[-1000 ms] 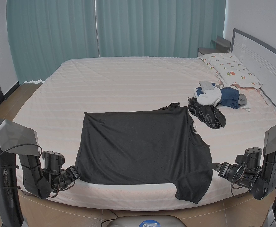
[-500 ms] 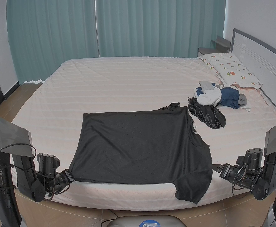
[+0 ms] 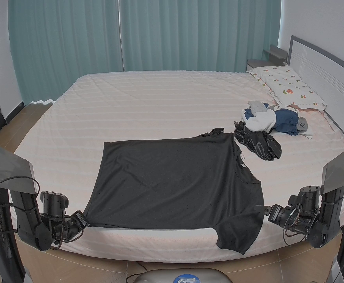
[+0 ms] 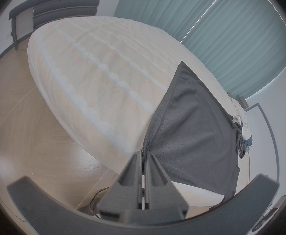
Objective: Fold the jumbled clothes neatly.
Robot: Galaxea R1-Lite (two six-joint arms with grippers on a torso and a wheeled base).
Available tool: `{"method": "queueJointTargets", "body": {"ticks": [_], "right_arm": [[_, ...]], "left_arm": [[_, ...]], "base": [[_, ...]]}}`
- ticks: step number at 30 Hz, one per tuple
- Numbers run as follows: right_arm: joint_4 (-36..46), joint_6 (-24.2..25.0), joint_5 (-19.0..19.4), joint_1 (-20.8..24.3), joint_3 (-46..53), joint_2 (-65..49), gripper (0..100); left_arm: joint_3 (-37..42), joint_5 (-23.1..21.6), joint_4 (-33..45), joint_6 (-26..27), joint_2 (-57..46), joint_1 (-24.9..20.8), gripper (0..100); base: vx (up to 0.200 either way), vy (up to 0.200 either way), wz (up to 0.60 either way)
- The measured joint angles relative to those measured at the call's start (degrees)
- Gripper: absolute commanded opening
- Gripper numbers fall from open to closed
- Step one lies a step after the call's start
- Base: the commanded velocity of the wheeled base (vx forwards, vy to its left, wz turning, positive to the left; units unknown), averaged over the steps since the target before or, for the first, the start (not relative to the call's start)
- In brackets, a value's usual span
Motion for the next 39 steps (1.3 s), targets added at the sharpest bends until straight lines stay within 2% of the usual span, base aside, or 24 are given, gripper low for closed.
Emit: {"method": "queueJointTargets", "body": {"ticks": [12,13,22,30,39], "right_arm": [[0.71,0.02,-0.24,-0.11,-9.23,7.66,100],[0.73,0.02,-0.21,-0.20,-9.73,8.08,0],[0.62,0.11,-0.10,-0.50,-12.40,10.42,0],[0.02,0.20,0.63,-2.89,-9.75,9.97,0],[0.02,0.22,7.16,-6.01,-5.05,5.62,0]], "left_arm": [[-0.44,-1.21,0.00,-1.12,-0.17,0.50,0],[-0.44,-1.23,0.00,-1.12,-0.17,0.52,0],[-0.55,-1.23,-0.04,-1.12,-0.06,0.54,0],[-0.82,-1.26,-0.06,-1.16,0.02,0.80,0],[-0.46,-1.18,-0.12,-0.93,-0.52,1.02,0]], "base": [[0.000,0.000,0.00],[0.000,0.000,0.00],[0.000,0.000,0.00],[0.000,0.000,0.00],[0.000,0.000,0.00]]}}
